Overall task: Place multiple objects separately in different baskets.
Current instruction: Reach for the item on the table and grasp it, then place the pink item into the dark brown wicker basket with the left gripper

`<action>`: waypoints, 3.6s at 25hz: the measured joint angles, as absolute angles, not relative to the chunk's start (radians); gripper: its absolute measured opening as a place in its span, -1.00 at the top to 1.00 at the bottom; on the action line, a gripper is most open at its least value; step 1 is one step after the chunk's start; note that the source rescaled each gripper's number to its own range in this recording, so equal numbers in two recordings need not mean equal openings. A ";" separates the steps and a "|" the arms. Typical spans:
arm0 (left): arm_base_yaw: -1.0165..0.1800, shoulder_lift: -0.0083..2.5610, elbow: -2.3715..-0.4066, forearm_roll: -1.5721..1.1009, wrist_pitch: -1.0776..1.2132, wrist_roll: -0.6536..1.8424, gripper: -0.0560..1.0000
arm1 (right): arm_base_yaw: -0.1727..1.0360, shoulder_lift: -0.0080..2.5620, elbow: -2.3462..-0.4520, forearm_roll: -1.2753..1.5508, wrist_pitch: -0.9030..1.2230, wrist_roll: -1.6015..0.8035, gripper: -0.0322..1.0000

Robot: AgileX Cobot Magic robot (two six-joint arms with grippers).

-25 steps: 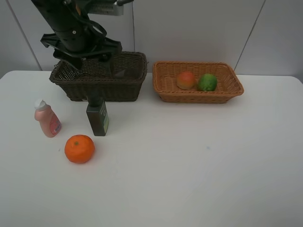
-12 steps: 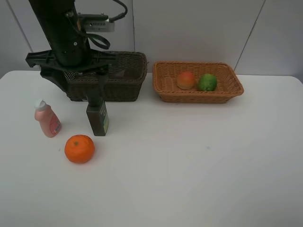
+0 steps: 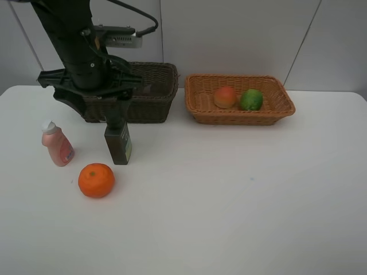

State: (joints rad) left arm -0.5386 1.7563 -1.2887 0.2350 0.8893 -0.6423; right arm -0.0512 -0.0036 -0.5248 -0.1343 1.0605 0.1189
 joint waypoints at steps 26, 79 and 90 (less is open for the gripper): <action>-0.534 1.923 -1.257 0.276 0.738 -0.637 -0.99 | -0.051 -0.004 -0.525 -0.134 1.060 0.119 -0.95; -0.466 1.798 -1.192 0.138 0.680 -0.580 0.00 | -0.051 -0.004 -0.525 -0.134 1.060 0.119 -0.95; -0.380 1.676 -1.386 0.292 0.797 -0.517 0.00 | -0.051 -0.004 -0.525 -0.134 1.060 0.119 -0.95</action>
